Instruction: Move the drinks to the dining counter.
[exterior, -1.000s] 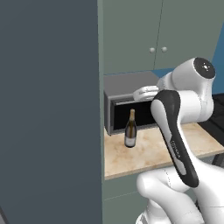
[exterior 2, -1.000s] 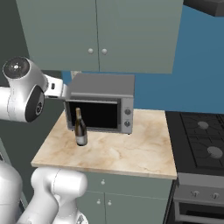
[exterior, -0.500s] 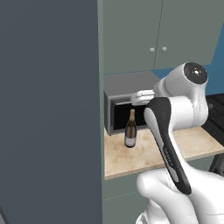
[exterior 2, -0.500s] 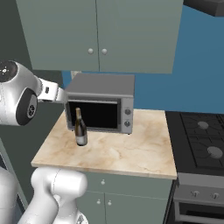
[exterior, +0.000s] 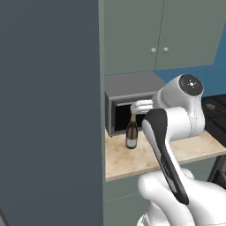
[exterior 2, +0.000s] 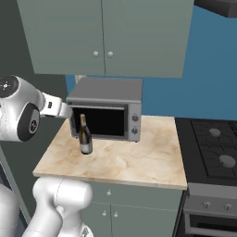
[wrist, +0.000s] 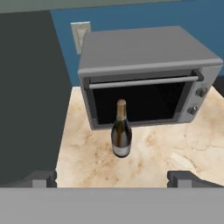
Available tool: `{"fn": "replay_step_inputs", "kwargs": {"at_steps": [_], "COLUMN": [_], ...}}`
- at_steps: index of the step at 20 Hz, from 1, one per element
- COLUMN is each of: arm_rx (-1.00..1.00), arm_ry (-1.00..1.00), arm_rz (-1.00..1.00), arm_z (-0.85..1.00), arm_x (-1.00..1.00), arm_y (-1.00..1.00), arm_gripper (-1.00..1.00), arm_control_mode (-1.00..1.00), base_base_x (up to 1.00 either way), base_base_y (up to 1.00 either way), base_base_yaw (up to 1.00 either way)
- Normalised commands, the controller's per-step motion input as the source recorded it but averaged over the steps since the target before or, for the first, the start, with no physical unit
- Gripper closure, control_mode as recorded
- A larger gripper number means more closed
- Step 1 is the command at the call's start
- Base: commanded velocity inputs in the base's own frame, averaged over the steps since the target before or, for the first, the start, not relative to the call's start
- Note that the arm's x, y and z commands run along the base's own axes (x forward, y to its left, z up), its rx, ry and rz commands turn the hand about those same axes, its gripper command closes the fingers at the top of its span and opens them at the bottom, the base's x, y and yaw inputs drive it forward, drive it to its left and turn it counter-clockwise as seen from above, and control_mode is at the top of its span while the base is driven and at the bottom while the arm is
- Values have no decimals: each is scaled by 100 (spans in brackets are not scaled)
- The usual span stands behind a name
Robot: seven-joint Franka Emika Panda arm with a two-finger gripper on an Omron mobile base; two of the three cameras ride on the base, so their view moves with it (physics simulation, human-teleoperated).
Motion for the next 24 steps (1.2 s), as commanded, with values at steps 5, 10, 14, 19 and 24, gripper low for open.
{"fn": "replay_step_inputs", "kwargs": {"at_steps": [5, 10, 14, 19, 24], "arm_rx": [0, 0, 0, 0, -4], "arm_ry": [6, 13, 7, 4, 0], "arm_rz": [0, 0, 0, 0, 0], "arm_z": [-34, -24, -13, -13, -14], "arm_x": [0, 0, 0, 0, 0], "arm_y": [0, 0, 0, 0, -7], "arm_gripper": [-100, -100, -100, -100, -100], "arm_control_mode": [-100, -100, -100, -100, -100], "base_base_x": [0, 0, 0, 0, 0], "base_base_y": [0, 0, 0, 0, 0], "base_base_yaw": [0, 0, 0, 0, 0]}}
